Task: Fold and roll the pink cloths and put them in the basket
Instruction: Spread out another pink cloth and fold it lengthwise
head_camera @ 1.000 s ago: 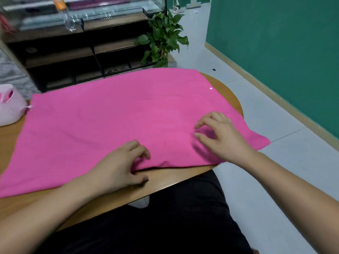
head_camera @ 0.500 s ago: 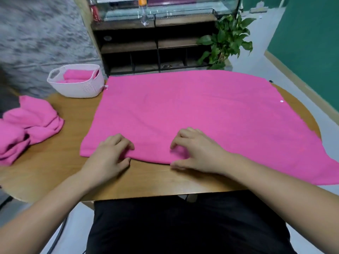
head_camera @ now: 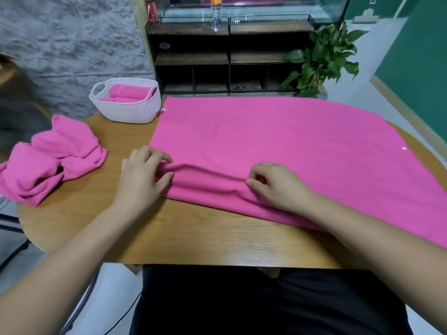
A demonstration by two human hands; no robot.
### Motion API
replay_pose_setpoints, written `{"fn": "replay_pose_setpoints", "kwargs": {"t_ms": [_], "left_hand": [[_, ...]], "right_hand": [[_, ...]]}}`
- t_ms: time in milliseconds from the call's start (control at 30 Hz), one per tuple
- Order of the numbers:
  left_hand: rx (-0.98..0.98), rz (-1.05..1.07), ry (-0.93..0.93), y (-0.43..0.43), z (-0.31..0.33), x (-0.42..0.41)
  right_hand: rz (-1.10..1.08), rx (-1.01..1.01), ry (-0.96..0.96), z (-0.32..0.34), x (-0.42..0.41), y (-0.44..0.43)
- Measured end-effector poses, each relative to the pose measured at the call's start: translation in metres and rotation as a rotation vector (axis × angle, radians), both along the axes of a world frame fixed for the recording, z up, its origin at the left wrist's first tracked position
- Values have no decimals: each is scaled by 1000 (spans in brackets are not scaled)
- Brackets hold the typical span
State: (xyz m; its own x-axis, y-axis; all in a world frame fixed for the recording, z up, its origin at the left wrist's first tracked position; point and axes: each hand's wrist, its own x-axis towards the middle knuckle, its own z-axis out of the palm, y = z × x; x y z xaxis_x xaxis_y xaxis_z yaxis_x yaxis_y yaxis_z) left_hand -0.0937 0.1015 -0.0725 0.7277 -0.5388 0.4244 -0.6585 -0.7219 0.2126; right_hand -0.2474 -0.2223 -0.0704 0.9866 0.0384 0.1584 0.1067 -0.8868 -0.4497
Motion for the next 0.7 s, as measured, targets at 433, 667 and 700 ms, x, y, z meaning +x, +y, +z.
{"fn": "replay_pose_setpoints", "kwargs": {"t_ms": [433, 667, 700], "left_hand": [[-156, 311, 403, 30, -27, 21], [-249, 365, 603, 49, -24, 10], [-266, 369, 632, 51, -24, 9]], "right_hand": [[-10, -38, 105, -15, 31, -1], [37, 51, 313, -4, 77, 15], [46, 59, 319, -2, 84, 18]]}}
